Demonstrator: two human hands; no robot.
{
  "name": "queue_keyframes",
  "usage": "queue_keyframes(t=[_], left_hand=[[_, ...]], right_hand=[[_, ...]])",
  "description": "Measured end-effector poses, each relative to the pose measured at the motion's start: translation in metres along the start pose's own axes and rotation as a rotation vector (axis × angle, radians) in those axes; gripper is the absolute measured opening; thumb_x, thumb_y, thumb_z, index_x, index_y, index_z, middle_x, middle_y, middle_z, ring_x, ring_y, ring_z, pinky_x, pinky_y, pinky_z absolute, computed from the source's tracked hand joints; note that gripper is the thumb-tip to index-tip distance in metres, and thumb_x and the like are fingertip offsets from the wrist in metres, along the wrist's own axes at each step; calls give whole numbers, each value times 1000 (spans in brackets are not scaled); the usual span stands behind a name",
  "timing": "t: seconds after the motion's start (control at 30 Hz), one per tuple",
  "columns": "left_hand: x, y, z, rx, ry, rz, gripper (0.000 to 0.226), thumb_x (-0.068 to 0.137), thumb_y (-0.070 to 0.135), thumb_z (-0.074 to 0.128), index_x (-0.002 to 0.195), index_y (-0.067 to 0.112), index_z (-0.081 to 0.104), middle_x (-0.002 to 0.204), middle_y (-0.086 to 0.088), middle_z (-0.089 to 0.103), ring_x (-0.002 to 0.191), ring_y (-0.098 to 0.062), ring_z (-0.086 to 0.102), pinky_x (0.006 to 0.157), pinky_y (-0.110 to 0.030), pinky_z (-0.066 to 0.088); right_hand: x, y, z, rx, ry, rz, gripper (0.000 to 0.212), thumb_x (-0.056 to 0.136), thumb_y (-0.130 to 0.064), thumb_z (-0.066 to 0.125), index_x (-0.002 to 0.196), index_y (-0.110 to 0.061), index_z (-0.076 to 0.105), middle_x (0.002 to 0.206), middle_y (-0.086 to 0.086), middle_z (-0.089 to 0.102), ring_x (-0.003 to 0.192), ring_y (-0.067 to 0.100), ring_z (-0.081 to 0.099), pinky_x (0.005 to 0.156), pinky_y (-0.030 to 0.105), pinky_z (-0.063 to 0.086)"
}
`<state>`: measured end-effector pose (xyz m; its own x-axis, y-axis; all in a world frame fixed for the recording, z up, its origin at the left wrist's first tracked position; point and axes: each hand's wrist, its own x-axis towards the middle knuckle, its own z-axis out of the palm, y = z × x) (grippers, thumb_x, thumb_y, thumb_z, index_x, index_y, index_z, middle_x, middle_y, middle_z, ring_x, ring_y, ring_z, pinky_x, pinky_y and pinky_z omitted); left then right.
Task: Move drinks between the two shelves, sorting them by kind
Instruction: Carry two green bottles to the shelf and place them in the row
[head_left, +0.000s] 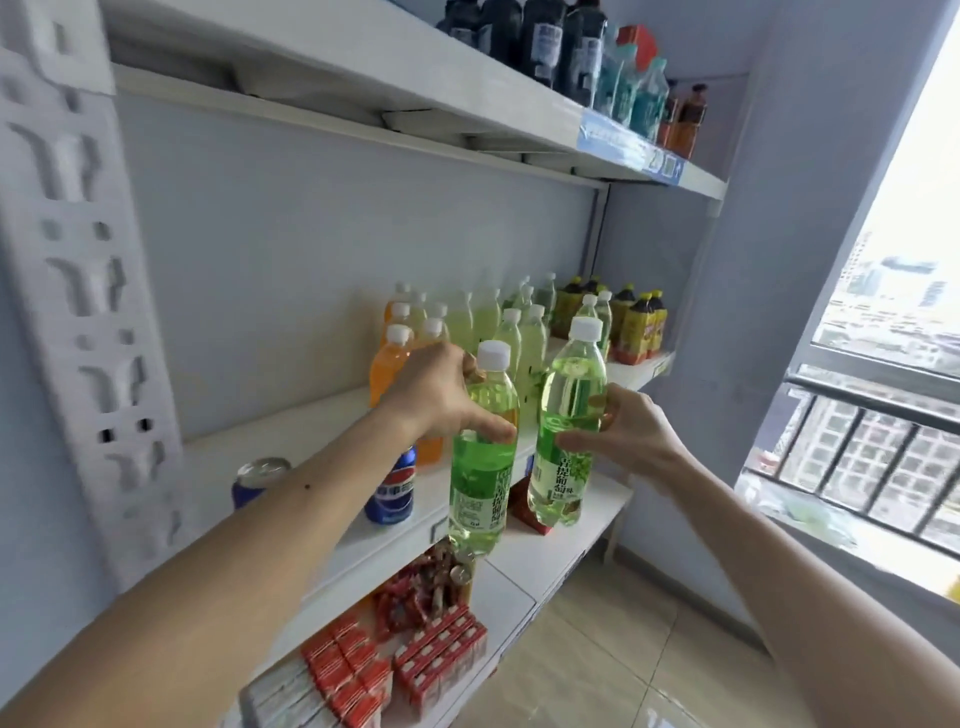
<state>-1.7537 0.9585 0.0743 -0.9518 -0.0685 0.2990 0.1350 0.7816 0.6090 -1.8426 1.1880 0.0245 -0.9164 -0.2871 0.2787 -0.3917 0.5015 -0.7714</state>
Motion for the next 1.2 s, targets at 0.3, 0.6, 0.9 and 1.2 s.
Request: queue_keyframes(t=[0.3,0.6,0.9,1.2], left_hand=[[146,17,53,3,-9,-6,82,51,46,90,117,7,63,119,-4,67,107,-18,61,88,-21,42],[262,47,90,61,101,-68,76,50,46,90,112,10,67,113,-1,69,99,-14,61,85,-23,43],[362,86,90,-60,374,-192,97,22,57,88,106,12,69,102,2,70,96,-17,66,87,-43,56],[448,55,87,-140,519,-276,74,44,26,95,110,10,66,107,-3,68,98,-20,66,86,-42,57]], right_hand=[[136,64,-50,78,-1,4,60,48,-38,93,97,-24,63,94,-3,72,86,20,70,82,46,57],[275,117,-90,82,-83,-115,49,56,-29,92,95,-29,62,91,-8,73,79,8,69,75,29,56],[388,146,-129,109,-86,-222,58,57,-34,92,106,-21,65,94,-6,73,82,12,70,72,32,59],[457,167,-101,167,-131,-252,66,54,-43,89,109,-18,62,95,-6,71,85,11,69,81,36,58]])
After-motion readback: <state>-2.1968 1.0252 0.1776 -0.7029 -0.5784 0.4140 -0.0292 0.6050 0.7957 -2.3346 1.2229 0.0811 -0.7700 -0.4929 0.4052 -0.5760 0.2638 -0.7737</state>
